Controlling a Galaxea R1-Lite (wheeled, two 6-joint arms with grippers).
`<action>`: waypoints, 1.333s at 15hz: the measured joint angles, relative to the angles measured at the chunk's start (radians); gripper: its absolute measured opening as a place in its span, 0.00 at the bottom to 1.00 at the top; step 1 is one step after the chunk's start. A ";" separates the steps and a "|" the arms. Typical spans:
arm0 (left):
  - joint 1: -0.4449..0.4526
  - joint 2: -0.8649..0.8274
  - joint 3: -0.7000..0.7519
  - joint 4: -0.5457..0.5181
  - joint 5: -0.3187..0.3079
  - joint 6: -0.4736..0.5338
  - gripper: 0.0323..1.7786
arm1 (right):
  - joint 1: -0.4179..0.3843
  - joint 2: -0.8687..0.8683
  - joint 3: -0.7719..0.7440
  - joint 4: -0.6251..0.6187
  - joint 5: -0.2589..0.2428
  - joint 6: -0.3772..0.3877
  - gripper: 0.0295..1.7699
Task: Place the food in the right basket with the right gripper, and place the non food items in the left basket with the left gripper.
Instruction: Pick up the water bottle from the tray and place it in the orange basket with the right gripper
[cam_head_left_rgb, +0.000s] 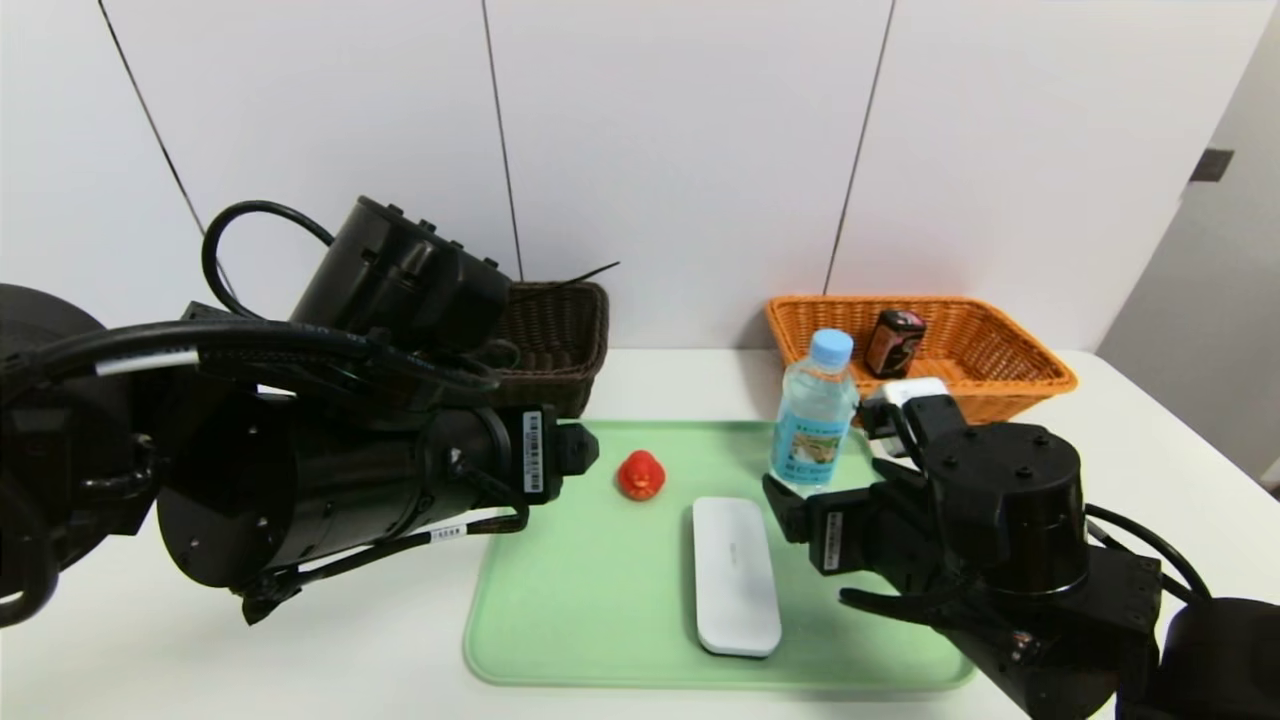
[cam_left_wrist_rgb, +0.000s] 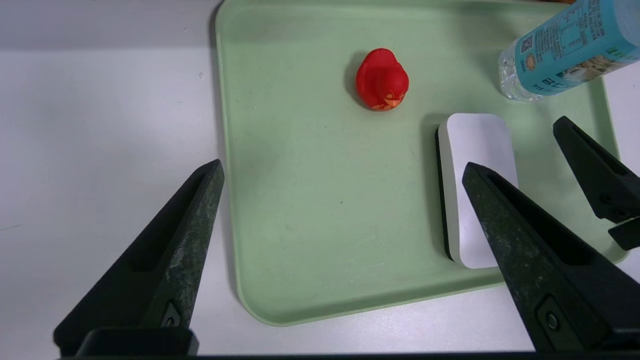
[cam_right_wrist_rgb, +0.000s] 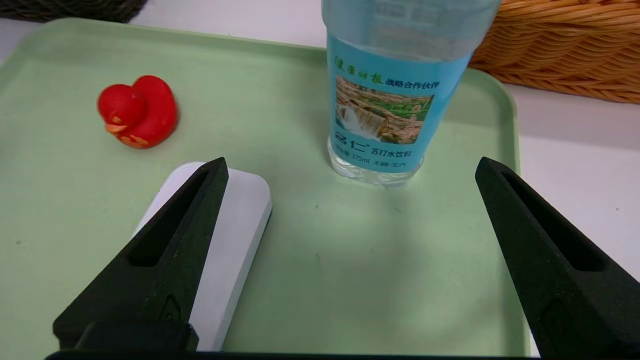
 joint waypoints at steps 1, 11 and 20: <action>0.001 0.000 0.000 -0.001 0.000 0.000 0.95 | -0.012 0.010 -0.010 0.000 -0.001 0.000 0.97; 0.003 0.004 -0.011 -0.005 0.000 0.005 0.95 | -0.070 0.116 -0.143 -0.033 -0.002 0.003 0.97; 0.027 0.001 -0.020 -0.006 -0.015 0.011 0.95 | -0.113 0.230 -0.208 -0.109 -0.004 0.001 0.97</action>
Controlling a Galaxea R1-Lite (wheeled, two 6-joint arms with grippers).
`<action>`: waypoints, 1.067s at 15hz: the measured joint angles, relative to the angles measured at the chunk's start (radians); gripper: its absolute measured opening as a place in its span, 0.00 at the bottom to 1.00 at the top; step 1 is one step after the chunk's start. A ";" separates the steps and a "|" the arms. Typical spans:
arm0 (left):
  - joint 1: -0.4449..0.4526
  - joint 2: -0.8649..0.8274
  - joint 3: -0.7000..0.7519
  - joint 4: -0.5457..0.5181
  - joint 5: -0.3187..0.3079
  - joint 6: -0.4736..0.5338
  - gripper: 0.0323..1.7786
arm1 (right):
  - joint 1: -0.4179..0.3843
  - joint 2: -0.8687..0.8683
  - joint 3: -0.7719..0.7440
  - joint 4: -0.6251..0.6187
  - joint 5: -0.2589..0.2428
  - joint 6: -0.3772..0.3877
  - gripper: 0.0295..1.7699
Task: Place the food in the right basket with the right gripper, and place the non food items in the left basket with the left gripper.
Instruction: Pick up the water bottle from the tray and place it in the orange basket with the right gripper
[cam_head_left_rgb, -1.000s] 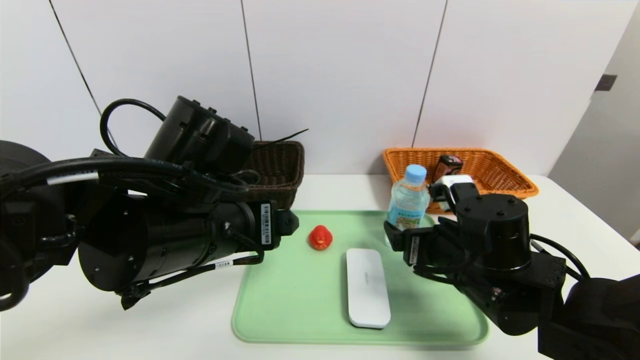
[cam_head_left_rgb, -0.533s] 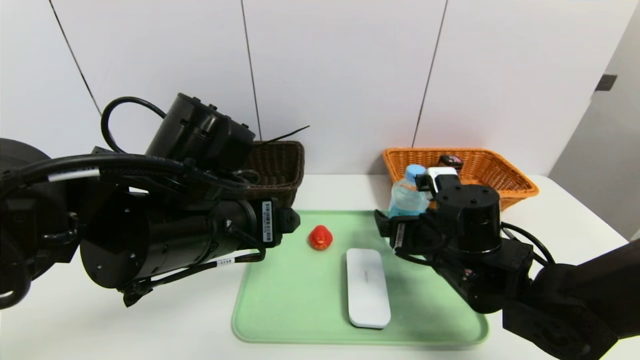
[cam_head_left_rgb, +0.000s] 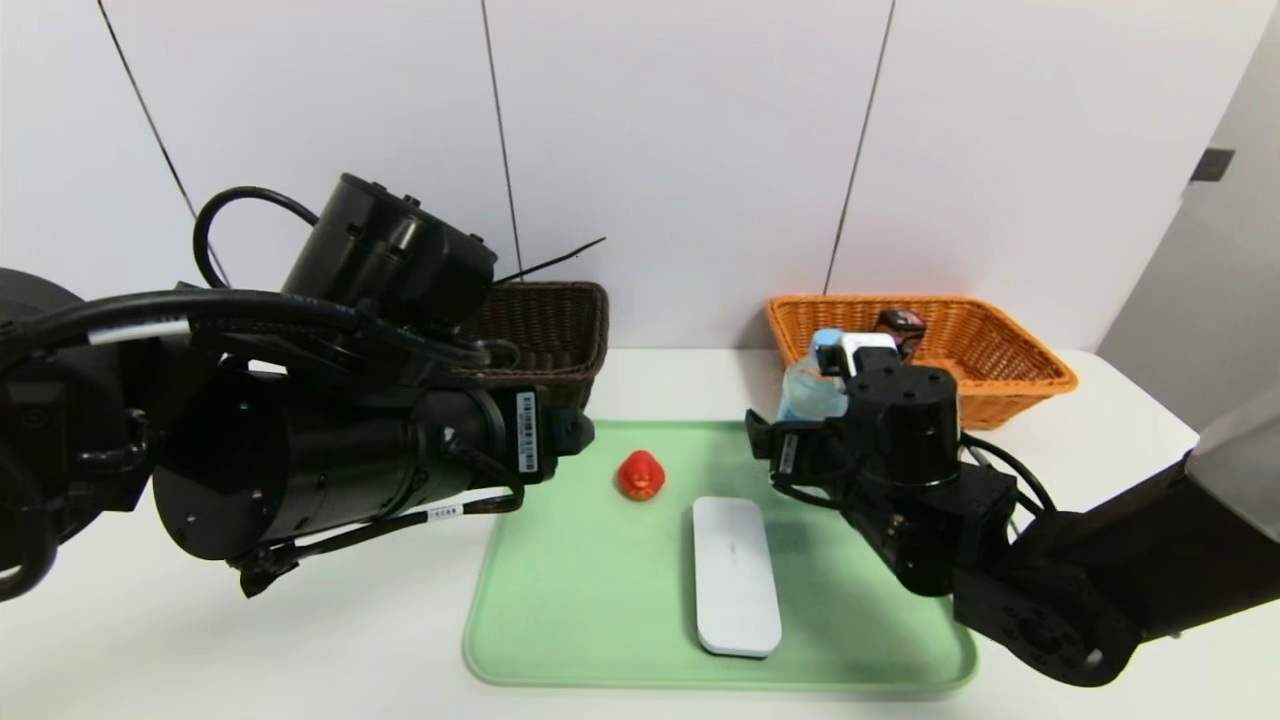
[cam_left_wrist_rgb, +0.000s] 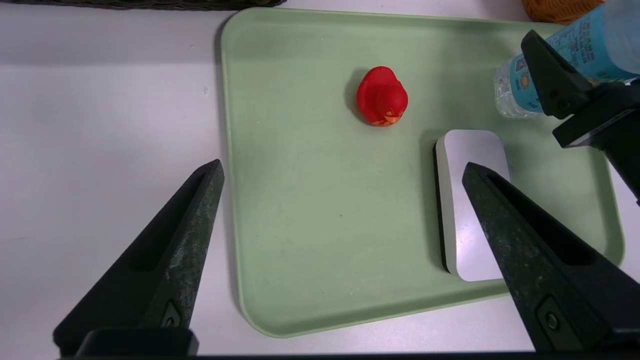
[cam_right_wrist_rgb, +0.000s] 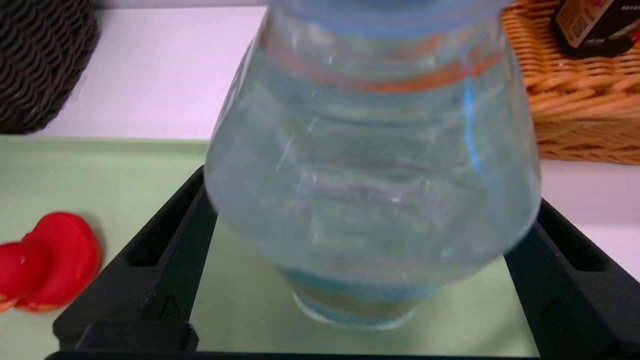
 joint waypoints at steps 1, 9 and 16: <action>0.004 0.000 0.000 0.000 -0.003 0.001 0.95 | 0.000 0.011 -0.003 -0.005 0.000 -0.001 0.97; 0.023 0.003 0.000 0.000 -0.025 0.017 0.95 | -0.001 0.053 0.002 -0.042 0.002 -0.003 0.54; 0.040 0.001 0.007 0.001 -0.026 0.018 0.95 | 0.008 0.043 0.035 -0.101 0.010 0.001 0.47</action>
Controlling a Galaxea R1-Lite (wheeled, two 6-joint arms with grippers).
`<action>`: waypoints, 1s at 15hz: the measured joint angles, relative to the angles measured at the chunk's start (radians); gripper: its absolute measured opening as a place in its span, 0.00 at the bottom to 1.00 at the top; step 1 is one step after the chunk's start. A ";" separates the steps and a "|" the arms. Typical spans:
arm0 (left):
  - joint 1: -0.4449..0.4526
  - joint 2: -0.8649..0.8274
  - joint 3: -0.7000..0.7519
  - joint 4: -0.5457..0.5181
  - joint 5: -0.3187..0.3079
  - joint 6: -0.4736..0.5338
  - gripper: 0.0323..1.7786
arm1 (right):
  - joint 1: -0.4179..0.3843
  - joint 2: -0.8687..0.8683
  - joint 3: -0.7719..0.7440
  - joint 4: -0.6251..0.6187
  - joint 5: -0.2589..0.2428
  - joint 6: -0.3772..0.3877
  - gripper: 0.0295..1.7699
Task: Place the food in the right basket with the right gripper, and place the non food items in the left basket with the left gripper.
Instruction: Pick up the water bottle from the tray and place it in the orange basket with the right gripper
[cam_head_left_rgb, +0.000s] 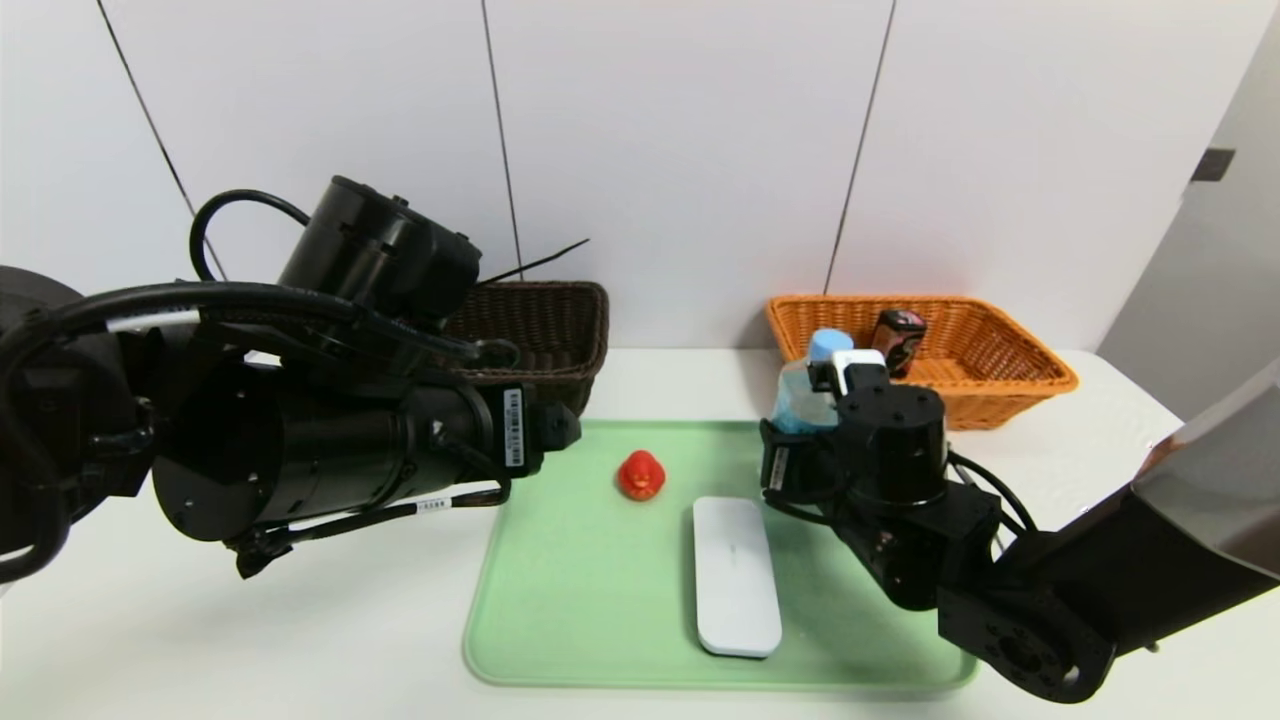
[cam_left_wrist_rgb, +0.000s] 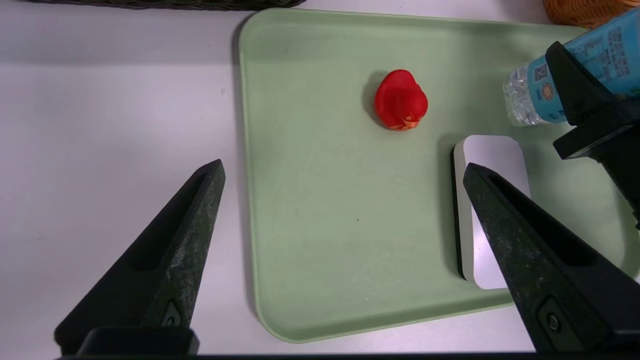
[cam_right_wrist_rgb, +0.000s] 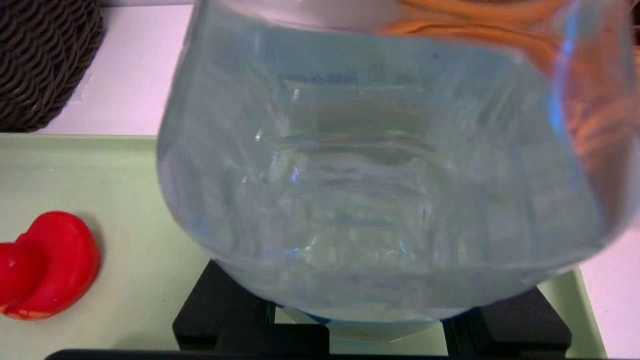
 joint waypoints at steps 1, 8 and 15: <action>0.001 -0.001 0.000 0.000 0.000 0.000 0.95 | 0.004 -0.014 0.009 0.000 0.001 0.000 0.47; 0.010 -0.009 0.000 0.003 0.000 0.002 0.95 | 0.014 -0.232 0.085 0.050 0.071 -0.004 0.47; 0.010 -0.009 -0.001 0.001 0.001 0.001 0.95 | -0.167 -0.469 -0.090 0.392 0.298 -0.085 0.47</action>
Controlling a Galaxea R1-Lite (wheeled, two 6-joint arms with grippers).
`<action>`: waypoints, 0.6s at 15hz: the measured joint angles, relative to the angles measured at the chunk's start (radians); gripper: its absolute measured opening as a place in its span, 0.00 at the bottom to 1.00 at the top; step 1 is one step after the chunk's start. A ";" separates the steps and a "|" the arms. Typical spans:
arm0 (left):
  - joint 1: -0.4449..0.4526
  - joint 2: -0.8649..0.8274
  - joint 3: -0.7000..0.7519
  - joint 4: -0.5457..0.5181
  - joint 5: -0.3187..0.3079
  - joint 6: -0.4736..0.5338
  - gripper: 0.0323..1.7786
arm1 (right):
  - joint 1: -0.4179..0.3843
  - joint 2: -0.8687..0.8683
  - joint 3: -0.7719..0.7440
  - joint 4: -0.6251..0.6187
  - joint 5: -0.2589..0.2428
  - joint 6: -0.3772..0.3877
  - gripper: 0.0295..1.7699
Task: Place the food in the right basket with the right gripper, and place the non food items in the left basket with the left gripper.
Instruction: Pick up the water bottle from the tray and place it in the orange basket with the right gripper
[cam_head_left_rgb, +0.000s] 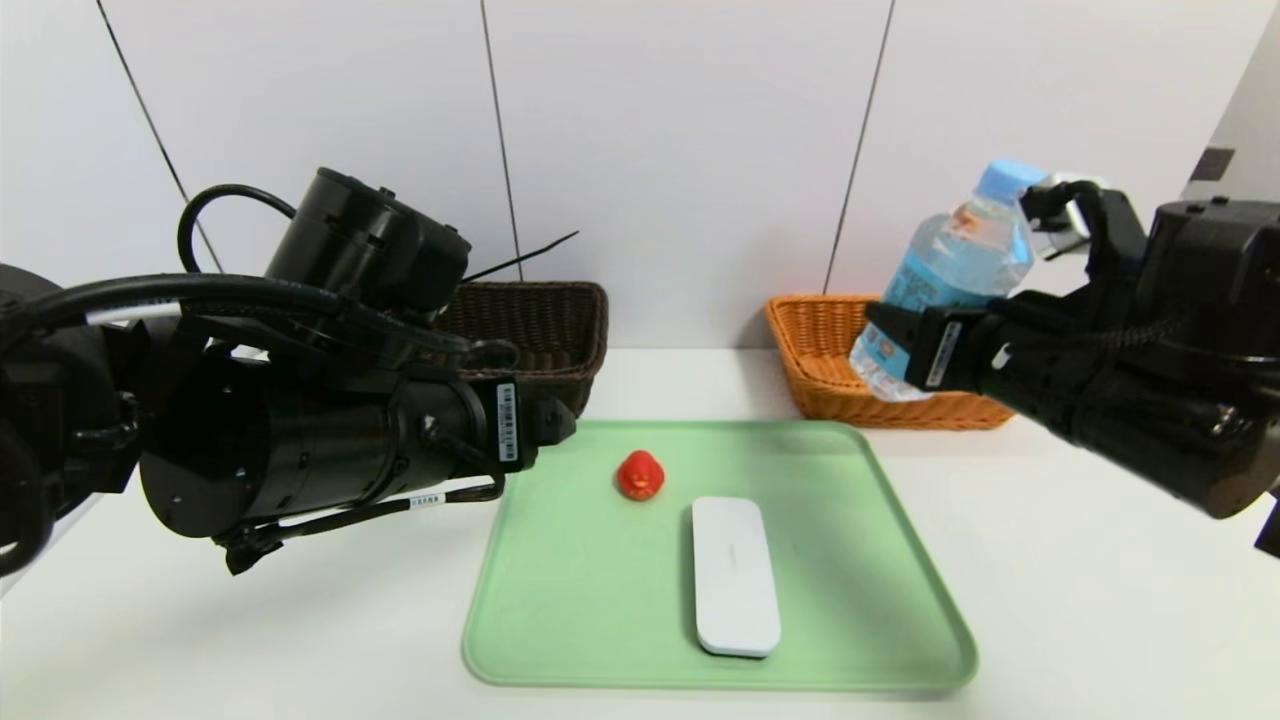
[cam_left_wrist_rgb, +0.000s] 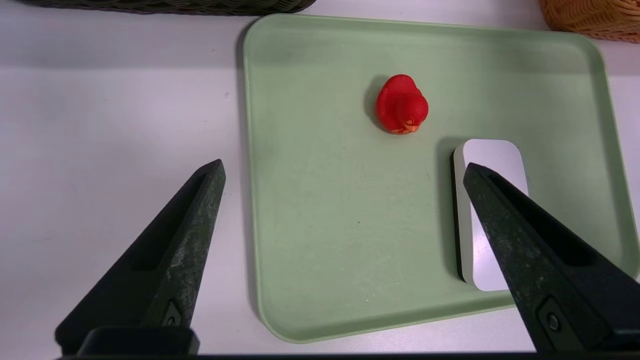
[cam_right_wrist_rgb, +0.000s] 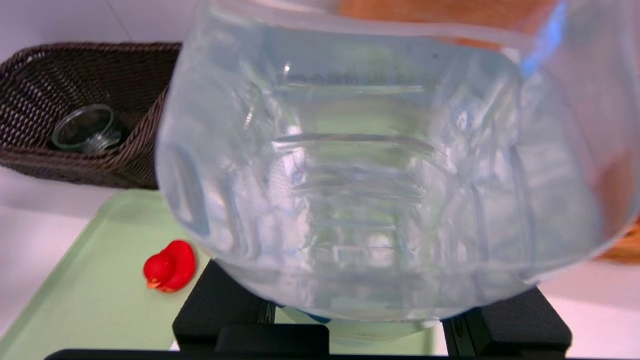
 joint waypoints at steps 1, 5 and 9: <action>0.000 0.000 0.000 0.000 0.001 0.000 0.95 | -0.038 -0.005 -0.051 0.036 0.049 -0.007 0.47; 0.000 -0.006 -0.004 0.005 0.003 0.004 0.95 | -0.163 0.066 -0.238 0.151 0.216 -0.013 0.47; -0.001 -0.012 0.000 0.003 0.004 0.006 0.95 | -0.221 0.216 -0.348 0.156 0.249 -0.017 0.47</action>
